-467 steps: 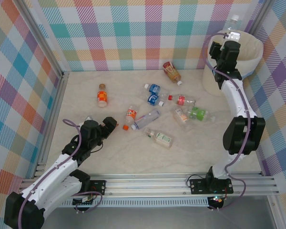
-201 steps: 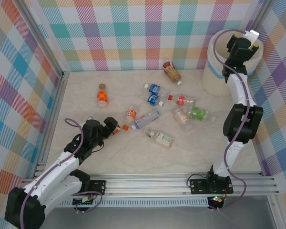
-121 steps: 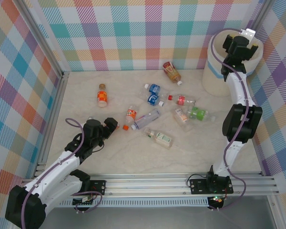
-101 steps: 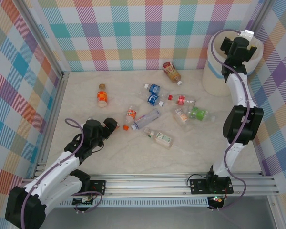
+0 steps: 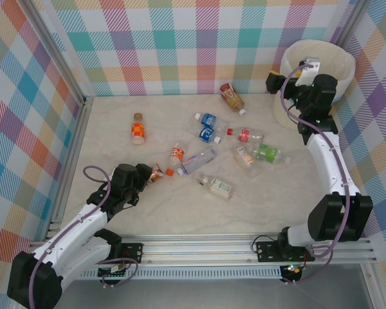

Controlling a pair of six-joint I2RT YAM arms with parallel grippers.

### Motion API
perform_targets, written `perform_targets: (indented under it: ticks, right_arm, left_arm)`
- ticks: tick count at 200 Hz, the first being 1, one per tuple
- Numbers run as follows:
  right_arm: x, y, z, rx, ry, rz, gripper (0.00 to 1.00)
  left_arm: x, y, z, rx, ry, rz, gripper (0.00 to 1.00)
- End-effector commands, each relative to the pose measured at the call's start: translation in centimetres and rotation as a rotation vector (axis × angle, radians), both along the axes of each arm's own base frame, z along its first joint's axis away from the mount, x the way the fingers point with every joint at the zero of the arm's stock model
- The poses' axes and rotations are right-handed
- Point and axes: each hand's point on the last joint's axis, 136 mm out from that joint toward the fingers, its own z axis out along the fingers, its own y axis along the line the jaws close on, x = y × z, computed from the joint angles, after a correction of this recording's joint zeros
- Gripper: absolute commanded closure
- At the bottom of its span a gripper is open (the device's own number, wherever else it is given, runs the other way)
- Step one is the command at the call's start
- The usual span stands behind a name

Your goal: Put the plastic bottles in the bin

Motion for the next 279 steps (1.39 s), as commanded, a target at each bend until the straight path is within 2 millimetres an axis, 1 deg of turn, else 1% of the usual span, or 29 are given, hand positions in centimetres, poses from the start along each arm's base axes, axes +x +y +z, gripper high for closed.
perform_targets:
  ticks: [1,13,25,36,50,57,78,106,134,151,169,198,214,225,229,243,259,270,279]
  right_arm:
    - [-3.1,5.5,-0.4,-0.001,-0.004,0.253,0.0]
    - [-4.4,7.2,-1.0,-0.029,0.008,0.299,0.0]
    - [-5.7,8.5,-1.6,-0.046,0.015,0.344,0.0]
    - [-6.8,9.6,-2.1,-0.05,0.019,0.386,0.0]
    - [-8.0,10.5,-3.0,-0.046,0.035,0.421,0.0]
    - [-8.5,10.8,-3.3,-0.038,0.042,0.43,0.0]
    - [-9.4,11.2,-4.3,0.008,0.082,0.435,0.0]
    - [-10.5,11.5,-5.4,0.039,0.121,0.441,0.0]
    - [-11.4,11.4,-5.9,0.032,0.139,0.432,0.0]
    - [-11.9,11.2,-6.0,0.023,0.141,0.427,0.0]
    - [-12.3,11.1,-6.1,0.014,0.145,0.427,0.0]
    - [-12.7,11.0,-6.7,-0.006,0.153,0.426,0.0]
    - [-12.9,11.0,-6.9,-0.012,0.158,0.434,0.0]
    - [-12.8,11.1,-7.0,-0.002,0.168,0.435,0.0]
    - [-12.9,11.2,-7.0,0.006,0.174,0.441,0.0]
    - [-13.1,11.7,-7.0,0.039,0.193,0.467,0.0]
    - [-13.2,12.0,-7.1,0.066,0.21,0.486,0.0]
    - [-13.2,12.0,-7.2,0.071,0.213,0.479,0.0]
    - [-13.2,12.0,-7.2,0.073,0.211,0.473,0.0]
  left_arm:
    - [0.2,1.6,-0.1,-0.039,0.018,0.156,0.0]
    - [0.2,1.9,-0.3,-0.064,0.028,0.211,0.0]
    - [0.3,2.2,-0.6,-0.088,0.034,0.265,0.0]
    - [0.5,2.6,-0.4,-0.094,0.021,0.304,0.0]
    - [0.8,3.3,-0.2,-0.089,0.004,0.356,0.0]
    - [0.8,3.7,-0.2,-0.116,-0.002,0.41,0.0]
    - [0.7,4.8,-0.4,-0.168,-0.026,0.537,0.0]
    - [-0.2,6.6,-1.3,-0.21,-0.033,0.703,0.0]
    - [-0.9,7.4,-2.5,-0.233,-0.001,0.786,0.0]
    - [-0.9,7.5,-3.4,-0.255,0.02,0.807,0.0]
    - [-0.7,7.2,-4.6,-0.292,0.075,0.806,0.03]
    - [-0.9,7.1,-6.3,-0.3,0.176,0.815,0.08]
    - [-0.7,7.5,-6.7,-0.293,0.18,0.83,0.13]
    - [-0.9,7.9,-7.2,-0.27,0.191,0.842,0.16]
    - [-0.3,7.8,-6.9,-0.287,0.164,0.838,0.17]
    - [-0.3,8.0,-7.4,-0.289,0.171,0.845,0.21]
    - [-0.1,8.0,-8.0,-0.299,0.181,0.841,0.27]
    - [0.1,8.0,-8.2,-0.297,0.183,0.832,0.35]
    - [0.5,8.0,-8.3,-0.293,0.176,0.814,0.39]
